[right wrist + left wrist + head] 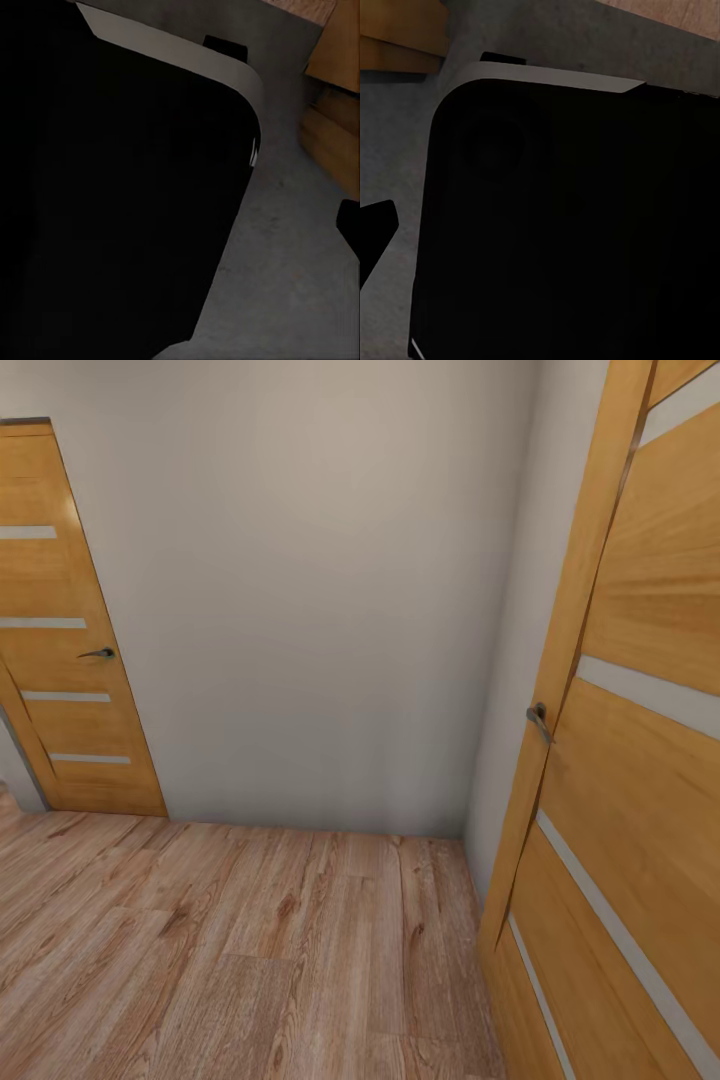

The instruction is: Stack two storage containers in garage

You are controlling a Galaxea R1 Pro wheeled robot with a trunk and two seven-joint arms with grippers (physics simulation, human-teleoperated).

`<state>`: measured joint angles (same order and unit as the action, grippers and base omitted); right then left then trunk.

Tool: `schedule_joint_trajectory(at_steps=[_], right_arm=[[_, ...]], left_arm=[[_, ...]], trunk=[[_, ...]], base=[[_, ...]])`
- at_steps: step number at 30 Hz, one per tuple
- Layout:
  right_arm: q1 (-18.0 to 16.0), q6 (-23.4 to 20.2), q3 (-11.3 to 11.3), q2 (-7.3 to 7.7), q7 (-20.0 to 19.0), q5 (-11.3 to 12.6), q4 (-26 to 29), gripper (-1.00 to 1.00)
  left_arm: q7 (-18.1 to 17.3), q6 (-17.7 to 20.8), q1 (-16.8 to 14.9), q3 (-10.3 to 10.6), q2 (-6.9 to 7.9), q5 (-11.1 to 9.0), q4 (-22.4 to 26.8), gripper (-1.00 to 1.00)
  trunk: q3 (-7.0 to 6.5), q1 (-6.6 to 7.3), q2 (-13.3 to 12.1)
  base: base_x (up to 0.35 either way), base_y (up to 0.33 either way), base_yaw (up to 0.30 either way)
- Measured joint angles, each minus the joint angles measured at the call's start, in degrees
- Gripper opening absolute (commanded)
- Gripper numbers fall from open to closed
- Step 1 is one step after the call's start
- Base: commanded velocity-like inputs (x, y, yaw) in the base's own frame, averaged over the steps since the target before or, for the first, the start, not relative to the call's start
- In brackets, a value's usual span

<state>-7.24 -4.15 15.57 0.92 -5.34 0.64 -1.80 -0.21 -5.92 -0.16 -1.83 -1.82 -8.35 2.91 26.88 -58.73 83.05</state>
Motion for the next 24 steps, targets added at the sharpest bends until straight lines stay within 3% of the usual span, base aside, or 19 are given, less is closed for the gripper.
schedule_joint_trajectory(at_steps=[7,16,24], right_arm=[[0.0,1.5,0.0,0.03,0.5,-0.4,0.3,1.00],[0.0,12.8,-0.3,0.23,0.6,0.6,0.1,1.00],[0.0,13.6,-0.3,0.30,0.6,0.5,0.1,1.00]], left_arm=[[0.0,0.0,0.0,0.0,-0.01,0.0,0.0,1.00],[0.2,0.0,0.0,0.0,-0.01,0.1,0.0,1.00],[0.3,-0.1,0.0,0.1,-0.09,0.2,-0.1,1.00]], trunk=[[0.00,0.00,0.0],[0.00,0.00,0.0],[0.00,0.02,0.0]], base=[[0.000,0.000,0.000],[0.000,0.000,0.000],[0.090,-0.065,0.000]])
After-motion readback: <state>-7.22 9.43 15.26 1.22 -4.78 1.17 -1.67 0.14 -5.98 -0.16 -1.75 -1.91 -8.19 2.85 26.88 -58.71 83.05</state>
